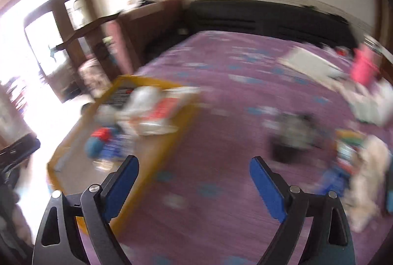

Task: Organize soft objects
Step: 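Release the Vinda bag into the yellow box with the right tool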

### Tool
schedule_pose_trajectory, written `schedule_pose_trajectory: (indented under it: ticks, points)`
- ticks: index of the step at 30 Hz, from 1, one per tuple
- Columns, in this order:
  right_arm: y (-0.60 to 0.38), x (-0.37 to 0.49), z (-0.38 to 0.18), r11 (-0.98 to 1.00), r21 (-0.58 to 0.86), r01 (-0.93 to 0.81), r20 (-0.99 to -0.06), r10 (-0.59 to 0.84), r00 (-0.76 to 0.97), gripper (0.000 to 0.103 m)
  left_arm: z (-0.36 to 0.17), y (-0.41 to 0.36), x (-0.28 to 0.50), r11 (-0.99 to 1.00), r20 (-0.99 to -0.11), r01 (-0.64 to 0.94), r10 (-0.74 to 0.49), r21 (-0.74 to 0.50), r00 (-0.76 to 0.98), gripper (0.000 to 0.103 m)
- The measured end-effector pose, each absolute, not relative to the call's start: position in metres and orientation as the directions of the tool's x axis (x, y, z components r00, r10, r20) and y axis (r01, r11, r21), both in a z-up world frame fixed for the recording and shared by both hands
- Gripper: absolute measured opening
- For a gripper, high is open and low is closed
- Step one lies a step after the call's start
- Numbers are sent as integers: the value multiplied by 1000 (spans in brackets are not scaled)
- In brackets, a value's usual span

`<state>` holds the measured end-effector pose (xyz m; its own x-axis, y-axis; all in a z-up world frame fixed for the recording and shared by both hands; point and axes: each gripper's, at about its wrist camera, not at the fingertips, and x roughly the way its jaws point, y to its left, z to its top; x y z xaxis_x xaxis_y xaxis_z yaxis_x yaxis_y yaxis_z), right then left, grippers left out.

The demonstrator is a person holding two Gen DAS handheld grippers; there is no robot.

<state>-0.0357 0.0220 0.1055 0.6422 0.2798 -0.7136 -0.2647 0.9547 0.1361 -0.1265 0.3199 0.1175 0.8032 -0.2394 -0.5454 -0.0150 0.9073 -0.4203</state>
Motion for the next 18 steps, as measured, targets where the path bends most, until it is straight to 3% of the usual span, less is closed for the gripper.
schedule_pose_trajectory:
  ticks: [7,14,18]
  points:
    - [-135,-26,90,957,287,39,-748,199,633,94,107,258,-124,919,-584,86,-314,-385,749,81]
    - [-136,-12,67,879,466,-102,-721,443,533,94,101,227,-120,932,-634,101,-314,-349,707,81]
    - [-121,3,56,950,305,-71,-779,292,555,94,103,218,-125,940,-639,109,-303,-324,707,81]
